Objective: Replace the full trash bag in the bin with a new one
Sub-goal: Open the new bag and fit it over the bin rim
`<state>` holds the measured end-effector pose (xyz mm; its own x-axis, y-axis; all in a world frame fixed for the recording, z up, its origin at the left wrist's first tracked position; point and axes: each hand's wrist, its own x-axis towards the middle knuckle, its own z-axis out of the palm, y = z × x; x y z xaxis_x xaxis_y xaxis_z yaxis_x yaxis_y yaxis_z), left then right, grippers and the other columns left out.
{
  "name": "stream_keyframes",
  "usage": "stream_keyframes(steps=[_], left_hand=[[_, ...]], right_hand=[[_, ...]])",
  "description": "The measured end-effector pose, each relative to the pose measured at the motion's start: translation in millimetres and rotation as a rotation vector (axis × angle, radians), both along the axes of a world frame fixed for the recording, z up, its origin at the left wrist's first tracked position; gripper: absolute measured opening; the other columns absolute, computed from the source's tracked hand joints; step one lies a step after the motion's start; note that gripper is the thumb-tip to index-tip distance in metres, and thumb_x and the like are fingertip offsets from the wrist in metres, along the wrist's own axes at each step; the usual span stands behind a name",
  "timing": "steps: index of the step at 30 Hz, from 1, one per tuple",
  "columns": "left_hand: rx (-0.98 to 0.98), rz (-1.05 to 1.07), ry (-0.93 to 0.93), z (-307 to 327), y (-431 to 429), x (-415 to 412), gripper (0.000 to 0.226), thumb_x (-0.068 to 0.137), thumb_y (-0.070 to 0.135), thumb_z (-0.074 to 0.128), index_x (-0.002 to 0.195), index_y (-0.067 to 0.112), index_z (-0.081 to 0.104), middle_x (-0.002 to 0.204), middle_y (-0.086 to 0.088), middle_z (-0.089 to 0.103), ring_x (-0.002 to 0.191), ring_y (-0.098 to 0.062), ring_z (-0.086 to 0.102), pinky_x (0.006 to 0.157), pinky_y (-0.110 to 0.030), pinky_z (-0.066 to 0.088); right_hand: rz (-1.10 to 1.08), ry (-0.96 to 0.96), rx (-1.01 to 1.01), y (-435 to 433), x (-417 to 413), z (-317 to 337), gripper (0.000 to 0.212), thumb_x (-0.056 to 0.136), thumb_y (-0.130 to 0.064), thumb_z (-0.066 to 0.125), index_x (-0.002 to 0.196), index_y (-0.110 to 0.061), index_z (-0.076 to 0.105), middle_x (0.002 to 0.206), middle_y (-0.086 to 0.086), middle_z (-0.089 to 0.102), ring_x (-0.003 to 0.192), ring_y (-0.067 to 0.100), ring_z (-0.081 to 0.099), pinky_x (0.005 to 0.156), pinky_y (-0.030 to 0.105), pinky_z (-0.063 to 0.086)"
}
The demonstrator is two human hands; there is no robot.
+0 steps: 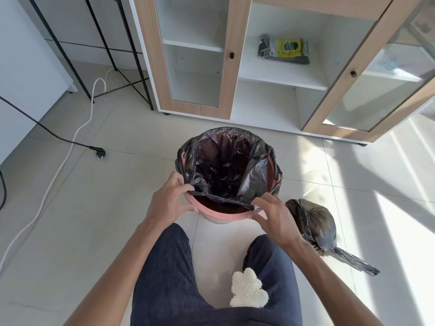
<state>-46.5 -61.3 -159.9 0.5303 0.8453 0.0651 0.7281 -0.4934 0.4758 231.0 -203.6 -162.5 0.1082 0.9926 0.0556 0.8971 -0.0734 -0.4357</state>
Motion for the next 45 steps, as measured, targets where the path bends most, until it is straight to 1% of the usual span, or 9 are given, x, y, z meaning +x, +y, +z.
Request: stream_keyframes(steps=[3, 8, 12, 20, 28, 33, 35, 38, 45], left_hand=[[0.106, -0.04, 0.024, -1, 1, 1, 0.05, 0.054, 0.048, 0.089, 0.095, 0.021, 0.076, 0.106, 0.008, 0.051, 0.088, -0.009, 0.049, 0.06, -0.029, 0.051], [0.222, -0.141, 0.06, -9, 3, -5, 0.041, 0.065, 0.047, 0.083, 0.094, 0.019, 0.076, 0.112, 0.01, 0.062, 0.094, -0.011, 0.055, 0.069, -0.03, 0.055], [0.218, -0.11, 0.005, -14, 1, -6, 0.036, 0.066, 0.045, 0.083, 0.093, 0.021, 0.075, 0.098, 0.013, 0.061, 0.082, -0.006, 0.058, 0.056, -0.021, 0.05], [0.332, -0.079, -0.068, -26, -4, -5, 0.024, 0.068, 0.041, 0.084, 0.078, 0.022, 0.074, 0.088, 0.013, 0.065, 0.072, -0.007, 0.062, 0.042, -0.029, 0.049], [0.473, -0.051, -0.056, -37, -16, -4, 0.034, 0.086, 0.049, 0.057, 0.075, 0.021, 0.073, 0.09, 0.01, 0.064, 0.067, -0.009, 0.057, 0.037, -0.023, 0.041], [0.511, -0.054, -0.055, -42, -18, -5, 0.03, 0.088, 0.042, 0.061, 0.072, 0.019, 0.072, 0.085, 0.008, 0.063, 0.063, -0.01, 0.054, 0.038, -0.021, 0.04], [0.522, -0.062, -0.059, -47, -20, -3, 0.028, 0.089, 0.035, 0.06, 0.071, 0.017, 0.072, 0.08, 0.008, 0.062, 0.064, -0.011, 0.057, 0.039, -0.023, 0.044], [0.518, -0.074, -0.051, -52, -22, -2, 0.03, 0.093, 0.029, 0.056, 0.069, 0.015, 0.068, 0.077, 0.007, 0.061, 0.064, -0.013, 0.058, 0.038, -0.028, 0.046], [0.472, -0.127, -0.055, -50, -21, 2, 0.037, 0.087, 0.046, 0.064, 0.065, 0.016, 0.064, 0.069, 0.008, 0.052, 0.052, -0.007, 0.049, 0.039, -0.018, 0.036]], right_hand=[[-0.017, 0.0, 0.051, -2, -2, -3, 0.017, 0.087, -0.03, 0.074, 0.093, -0.019, 0.063, 0.09, -0.007, 0.053, 0.083, 0.018, 0.052, 0.06, 0.035, 0.05], [0.01, -0.02, 0.08, -3, 0, -5, 0.017, 0.088, -0.033, 0.072, 0.097, -0.02, 0.065, 0.092, -0.006, 0.055, 0.084, 0.018, 0.053, 0.061, 0.035, 0.052], [0.026, -0.021, 0.074, -4, 3, -5, 0.023, 0.085, -0.035, 0.076, 0.101, -0.02, 0.067, 0.095, -0.006, 0.056, 0.087, 0.017, 0.054, 0.063, 0.033, 0.052], [-0.075, -0.112, 0.187, -10, -4, -20, 0.014, 0.083, -0.027, 0.079, 0.091, -0.017, 0.072, 0.091, -0.003, 0.06, 0.09, 0.023, 0.06, 0.049, 0.038, 0.054], [-0.121, -0.142, 0.34, -15, -10, -30, 0.015, 0.085, -0.024, 0.077, 0.079, -0.012, 0.07, 0.087, -0.001, 0.065, 0.083, 0.026, 0.063, 0.043, 0.038, 0.054], [-0.115, -0.185, 0.353, -17, -12, -33, 0.022, 0.09, -0.032, 0.064, 0.079, -0.013, 0.07, 0.087, -0.001, 0.065, 0.078, 0.024, 0.065, 0.04, 0.036, 0.052], [-0.106, -0.226, 0.347, -18, -14, -35, 0.01, 0.085, -0.02, 0.073, 0.078, -0.015, 0.068, 0.087, -0.002, 0.064, 0.076, 0.025, 0.066, 0.036, 0.035, 0.05], [-0.105, -0.262, 0.34, -17, -16, -36, 0.019, 0.075, -0.009, 0.083, 0.075, -0.017, 0.065, 0.086, -0.002, 0.064, 0.076, 0.024, 0.065, 0.034, 0.031, 0.048], [-0.104, -0.278, 0.35, -10, -18, -29, 0.01, 0.079, -0.013, 0.076, 0.079, -0.019, 0.067, 0.08, -0.004, 0.064, 0.077, 0.022, 0.067, 0.044, 0.032, 0.052]])
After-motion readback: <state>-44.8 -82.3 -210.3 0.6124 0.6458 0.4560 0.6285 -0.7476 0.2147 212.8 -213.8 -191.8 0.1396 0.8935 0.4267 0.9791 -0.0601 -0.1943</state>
